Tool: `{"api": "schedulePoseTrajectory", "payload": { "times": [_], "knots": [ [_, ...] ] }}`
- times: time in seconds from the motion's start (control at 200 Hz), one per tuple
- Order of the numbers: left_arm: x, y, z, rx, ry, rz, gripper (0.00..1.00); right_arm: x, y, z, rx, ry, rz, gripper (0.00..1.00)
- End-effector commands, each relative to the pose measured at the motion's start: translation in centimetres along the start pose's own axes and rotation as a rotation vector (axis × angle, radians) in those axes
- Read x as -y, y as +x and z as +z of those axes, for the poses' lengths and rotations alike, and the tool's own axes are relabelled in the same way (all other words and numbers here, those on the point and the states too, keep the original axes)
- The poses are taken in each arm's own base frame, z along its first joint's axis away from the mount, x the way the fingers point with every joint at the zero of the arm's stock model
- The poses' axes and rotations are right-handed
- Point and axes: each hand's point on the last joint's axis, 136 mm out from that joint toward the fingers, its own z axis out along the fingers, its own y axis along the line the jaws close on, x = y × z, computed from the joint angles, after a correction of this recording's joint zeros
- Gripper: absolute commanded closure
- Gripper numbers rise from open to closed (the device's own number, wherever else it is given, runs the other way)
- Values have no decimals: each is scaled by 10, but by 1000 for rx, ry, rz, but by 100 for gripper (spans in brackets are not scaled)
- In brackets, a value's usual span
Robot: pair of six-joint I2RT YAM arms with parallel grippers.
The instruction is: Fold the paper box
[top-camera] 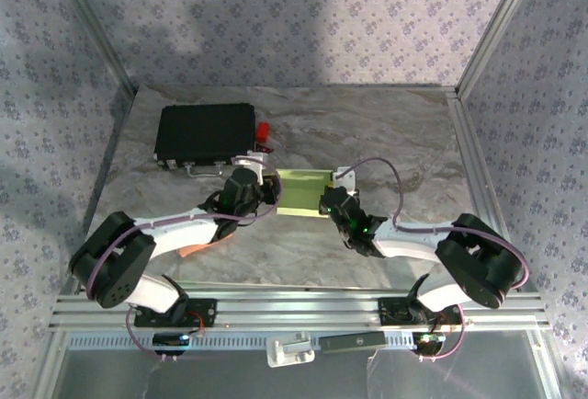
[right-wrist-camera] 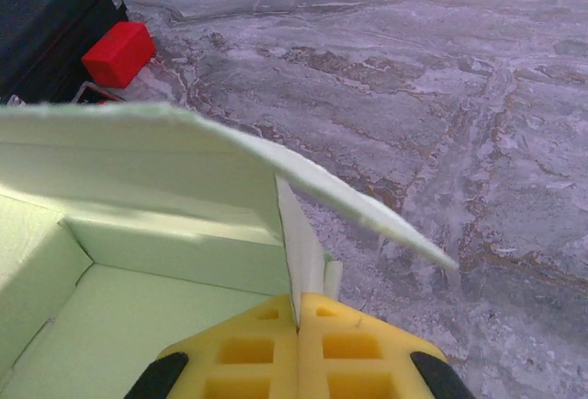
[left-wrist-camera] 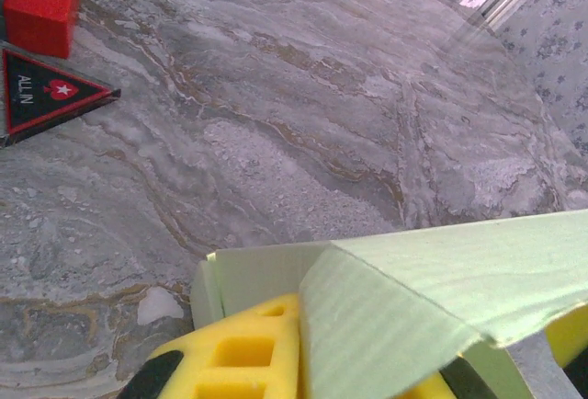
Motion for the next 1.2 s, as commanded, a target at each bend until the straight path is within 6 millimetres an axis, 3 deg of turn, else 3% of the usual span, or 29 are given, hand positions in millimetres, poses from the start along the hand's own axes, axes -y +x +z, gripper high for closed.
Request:
{"api": "schedulePoseTrajectory", "payload": {
  "times": [0.0, 0.235, 0.61, 0.755, 0.869, 1.029, 1.194],
  "knots": [
    [-11, 11, -6, -17, -54, -7, 91, 8, 8, -5, -25, 37, 3, 93],
    [-18, 21, -8, -18, -91, -3, 92, 11, 14, -20, -40, 29, 25, 84],
    [-15, 25, -5, -17, -108, 21, 93, 1, -12, -60, -30, -80, 78, 55],
    [-14, 24, -5, -20, -113, 29, 93, -4, -18, -82, -39, -143, 102, 52],
    [-14, 24, -6, -21, -114, 35, 93, -6, -37, -108, 0, -208, 145, 50],
    [-12, 23, -6, -18, -110, 36, 93, 13, -73, -138, 56, -205, 235, 46],
    [-6, 15, -9, -11, -98, 25, 94, 50, -104, -143, 32, -70, 335, 43]
  ]
}}
